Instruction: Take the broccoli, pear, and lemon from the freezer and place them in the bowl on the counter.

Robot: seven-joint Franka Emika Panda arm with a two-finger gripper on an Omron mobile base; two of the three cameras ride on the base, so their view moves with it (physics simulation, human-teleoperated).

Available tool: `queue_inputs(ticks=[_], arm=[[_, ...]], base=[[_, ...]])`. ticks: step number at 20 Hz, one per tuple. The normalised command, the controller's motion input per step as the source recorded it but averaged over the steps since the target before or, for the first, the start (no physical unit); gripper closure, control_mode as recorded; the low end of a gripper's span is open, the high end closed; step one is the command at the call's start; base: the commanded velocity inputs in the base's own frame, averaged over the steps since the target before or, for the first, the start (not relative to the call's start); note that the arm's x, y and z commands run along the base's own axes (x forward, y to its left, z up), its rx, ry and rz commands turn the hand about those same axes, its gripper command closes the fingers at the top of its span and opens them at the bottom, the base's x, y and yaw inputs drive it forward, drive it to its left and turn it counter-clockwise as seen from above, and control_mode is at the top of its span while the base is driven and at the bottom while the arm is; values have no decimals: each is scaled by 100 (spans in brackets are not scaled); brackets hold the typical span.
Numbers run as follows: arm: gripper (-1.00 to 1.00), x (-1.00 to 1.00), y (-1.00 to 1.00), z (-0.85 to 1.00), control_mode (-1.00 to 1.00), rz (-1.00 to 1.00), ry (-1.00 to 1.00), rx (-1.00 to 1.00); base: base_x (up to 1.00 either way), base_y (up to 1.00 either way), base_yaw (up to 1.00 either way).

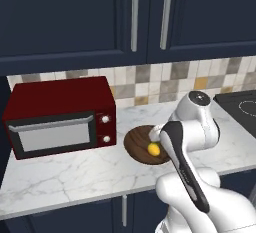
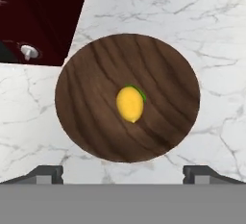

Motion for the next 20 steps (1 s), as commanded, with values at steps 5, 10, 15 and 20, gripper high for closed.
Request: queue_inputs(ticks=[5, 10, 15, 20], arm=[[-100, -50, -7, 37, -100, -1, -5, 0], [-100, -38, 0, 30, -100, 0, -3, 0], [-100, -52, -1, 24, -100, 0, -5, 0], [-100, -53, -5, 16, -100, 0, -5, 0]], base=[[0, 0, 0], [0, 0, 0], [0, 0, 0], [0, 0, 0]])
